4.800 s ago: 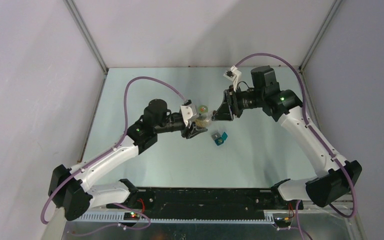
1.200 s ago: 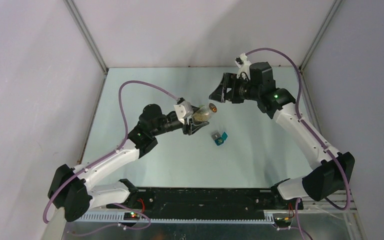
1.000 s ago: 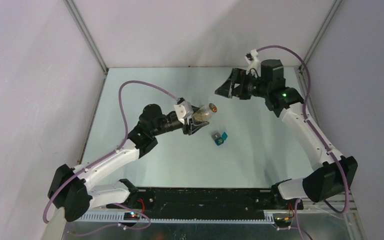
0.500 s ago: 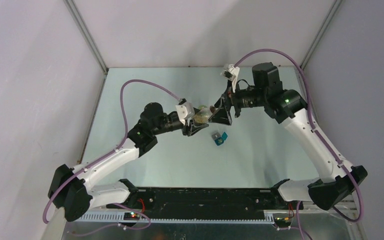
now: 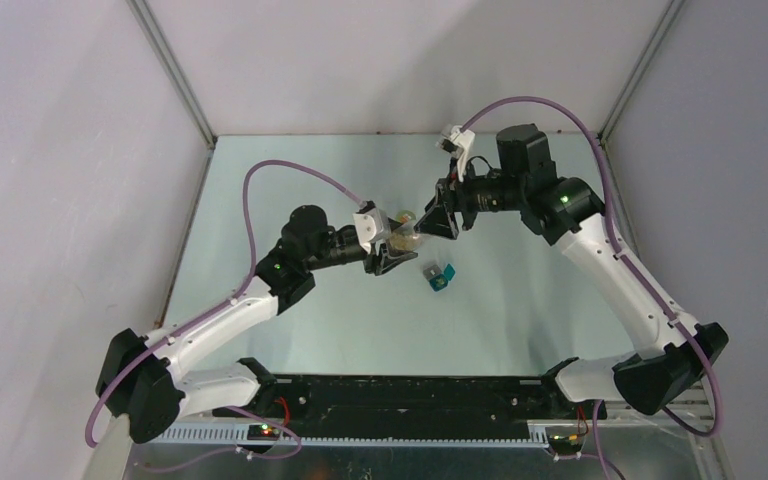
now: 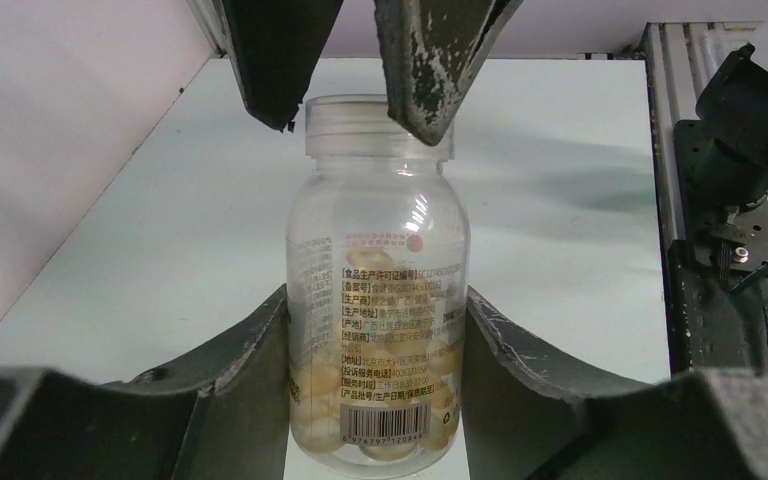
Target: Sort the pills into containers
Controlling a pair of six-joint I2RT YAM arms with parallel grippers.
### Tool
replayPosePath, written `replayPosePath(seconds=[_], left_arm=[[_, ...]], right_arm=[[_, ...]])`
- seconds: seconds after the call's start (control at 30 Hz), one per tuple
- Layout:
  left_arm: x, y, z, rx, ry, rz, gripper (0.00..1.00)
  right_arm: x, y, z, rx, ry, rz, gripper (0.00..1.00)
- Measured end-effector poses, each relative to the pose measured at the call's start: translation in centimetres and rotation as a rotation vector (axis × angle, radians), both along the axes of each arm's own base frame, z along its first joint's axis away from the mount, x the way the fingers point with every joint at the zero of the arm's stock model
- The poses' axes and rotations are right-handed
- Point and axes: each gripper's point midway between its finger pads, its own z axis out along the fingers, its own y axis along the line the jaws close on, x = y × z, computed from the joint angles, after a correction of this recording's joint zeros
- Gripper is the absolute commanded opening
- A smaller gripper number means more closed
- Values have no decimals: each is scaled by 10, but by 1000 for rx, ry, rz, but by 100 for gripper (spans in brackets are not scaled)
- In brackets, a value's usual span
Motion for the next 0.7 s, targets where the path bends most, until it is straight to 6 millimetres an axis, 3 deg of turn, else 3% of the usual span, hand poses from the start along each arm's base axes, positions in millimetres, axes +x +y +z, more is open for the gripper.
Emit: replayPosePath(seconds=[0.33,0.5,0.7], left_arm=[[1,1,-1,3,3,6,0],[6,3,-1,4,2,34,0],[4,1,1,-2,-3,19,0]], right_arm=[[7,1,-11,-14,69,-54,53],[18,0,-13,-7,130,-163,61],[58,-11,-26,-13,222,-393,73]])
